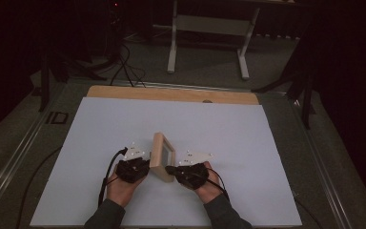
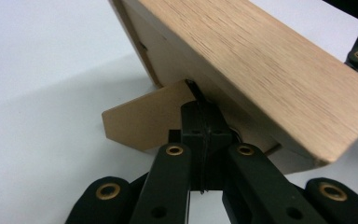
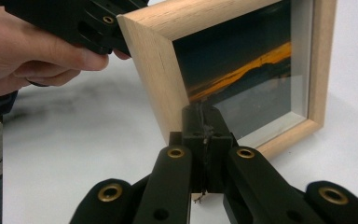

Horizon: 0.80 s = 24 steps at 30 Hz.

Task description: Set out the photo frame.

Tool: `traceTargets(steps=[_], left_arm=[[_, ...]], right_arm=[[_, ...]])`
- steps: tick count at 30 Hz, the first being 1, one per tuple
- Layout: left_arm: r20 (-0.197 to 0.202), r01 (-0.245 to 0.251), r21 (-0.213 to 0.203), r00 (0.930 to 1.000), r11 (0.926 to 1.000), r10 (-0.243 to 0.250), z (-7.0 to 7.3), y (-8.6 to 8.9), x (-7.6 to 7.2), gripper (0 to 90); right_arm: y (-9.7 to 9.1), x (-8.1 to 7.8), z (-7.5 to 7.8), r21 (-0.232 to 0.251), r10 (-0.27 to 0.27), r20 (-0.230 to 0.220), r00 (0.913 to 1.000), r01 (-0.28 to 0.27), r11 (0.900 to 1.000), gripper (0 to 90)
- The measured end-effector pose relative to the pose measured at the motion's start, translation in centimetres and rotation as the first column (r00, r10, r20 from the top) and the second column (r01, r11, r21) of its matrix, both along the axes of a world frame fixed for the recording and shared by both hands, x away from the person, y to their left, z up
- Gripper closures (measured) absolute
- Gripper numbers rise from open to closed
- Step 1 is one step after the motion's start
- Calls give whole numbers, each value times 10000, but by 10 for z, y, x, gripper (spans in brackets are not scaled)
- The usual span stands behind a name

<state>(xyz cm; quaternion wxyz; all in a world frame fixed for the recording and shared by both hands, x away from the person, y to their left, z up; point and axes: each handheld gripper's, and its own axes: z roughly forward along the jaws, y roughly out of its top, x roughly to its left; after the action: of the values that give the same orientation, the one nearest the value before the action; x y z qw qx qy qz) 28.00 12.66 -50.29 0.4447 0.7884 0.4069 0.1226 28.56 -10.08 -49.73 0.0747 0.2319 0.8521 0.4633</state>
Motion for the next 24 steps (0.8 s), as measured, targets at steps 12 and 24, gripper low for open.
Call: traceTargets(steps=[12,24], left_arm=[[60,-182,-95,9998,9998,182,0,5,0,862],[63,-564,-438,9984,9974,567,8,22,-5,806]], right_arm=[[2,0,0,-17,77,81,9999,-77,10000,879],[-5,3,4,40,-169,229,9996,168,9999,840]])
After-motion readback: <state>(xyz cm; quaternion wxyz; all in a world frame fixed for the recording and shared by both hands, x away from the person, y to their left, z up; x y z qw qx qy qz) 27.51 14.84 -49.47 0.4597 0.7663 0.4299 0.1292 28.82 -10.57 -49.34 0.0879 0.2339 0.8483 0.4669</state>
